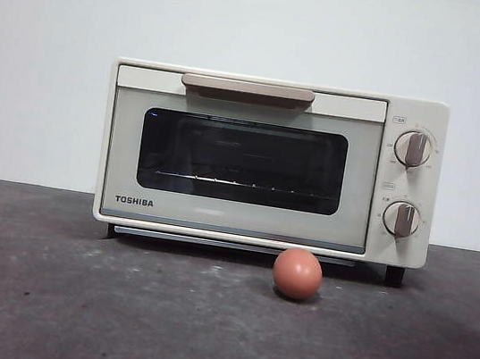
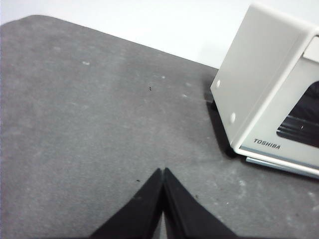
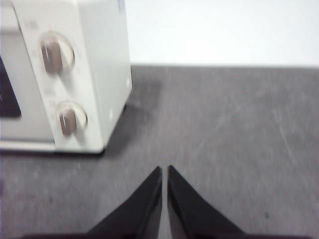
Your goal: Eggoven
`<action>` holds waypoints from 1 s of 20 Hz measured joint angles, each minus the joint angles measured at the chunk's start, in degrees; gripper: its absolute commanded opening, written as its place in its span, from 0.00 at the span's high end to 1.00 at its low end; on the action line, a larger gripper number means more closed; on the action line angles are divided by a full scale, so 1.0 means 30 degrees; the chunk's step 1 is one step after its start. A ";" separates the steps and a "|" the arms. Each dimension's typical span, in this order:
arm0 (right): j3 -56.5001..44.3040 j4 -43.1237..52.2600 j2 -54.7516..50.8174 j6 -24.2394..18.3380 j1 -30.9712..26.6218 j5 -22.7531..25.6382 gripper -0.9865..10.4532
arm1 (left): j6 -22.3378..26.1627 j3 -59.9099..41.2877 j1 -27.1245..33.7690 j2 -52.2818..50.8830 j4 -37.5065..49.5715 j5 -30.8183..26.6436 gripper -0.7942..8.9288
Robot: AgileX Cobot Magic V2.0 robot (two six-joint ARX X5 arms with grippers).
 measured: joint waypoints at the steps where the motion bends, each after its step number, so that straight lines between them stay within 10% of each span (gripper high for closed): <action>1: 0.0007 0.0270 0.0000 0.0219 -0.0007 0.0007 0.91 | -0.0197 0.0000 0.0000 0.0000 0.0007 -0.0007 0.91; 20: 0.4510 -0.3242 0.0809 0.5625 0.0000 -0.1654 0.91 | -0.2929 0.4211 0.0000 0.1821 -0.2579 0.3512 0.91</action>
